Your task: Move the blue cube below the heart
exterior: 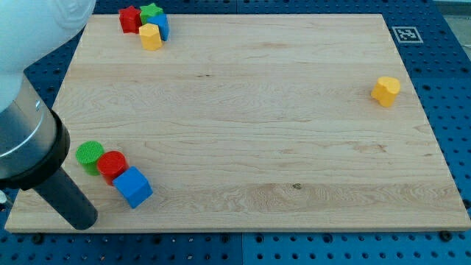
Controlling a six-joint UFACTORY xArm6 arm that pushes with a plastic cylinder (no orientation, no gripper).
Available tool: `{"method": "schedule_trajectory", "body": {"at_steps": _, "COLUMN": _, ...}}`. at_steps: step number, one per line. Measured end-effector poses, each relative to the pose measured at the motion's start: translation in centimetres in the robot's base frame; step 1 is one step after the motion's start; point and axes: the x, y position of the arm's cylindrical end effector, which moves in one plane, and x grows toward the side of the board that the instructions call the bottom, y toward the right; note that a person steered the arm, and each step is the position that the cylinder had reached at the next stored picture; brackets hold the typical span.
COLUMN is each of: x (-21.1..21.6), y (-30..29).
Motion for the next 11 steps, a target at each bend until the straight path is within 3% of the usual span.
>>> {"method": "schedule_trajectory", "body": {"at_steps": 2, "x": -5.0, "y": 5.6}}
{"method": "schedule_trajectory", "body": {"at_steps": 3, "x": -5.0, "y": 9.7}}
{"method": "schedule_trajectory", "body": {"at_steps": 5, "x": -1.9, "y": 10.8}}
{"method": "schedule_trajectory", "body": {"at_steps": 7, "x": -2.8, "y": 14.0}}
{"method": "schedule_trajectory", "body": {"at_steps": 8, "x": -3.6, "y": 19.1}}
{"method": "schedule_trajectory", "body": {"at_steps": 10, "x": -11.1, "y": 27.8}}
{"method": "schedule_trajectory", "body": {"at_steps": 11, "x": -11.6, "y": 34.3}}
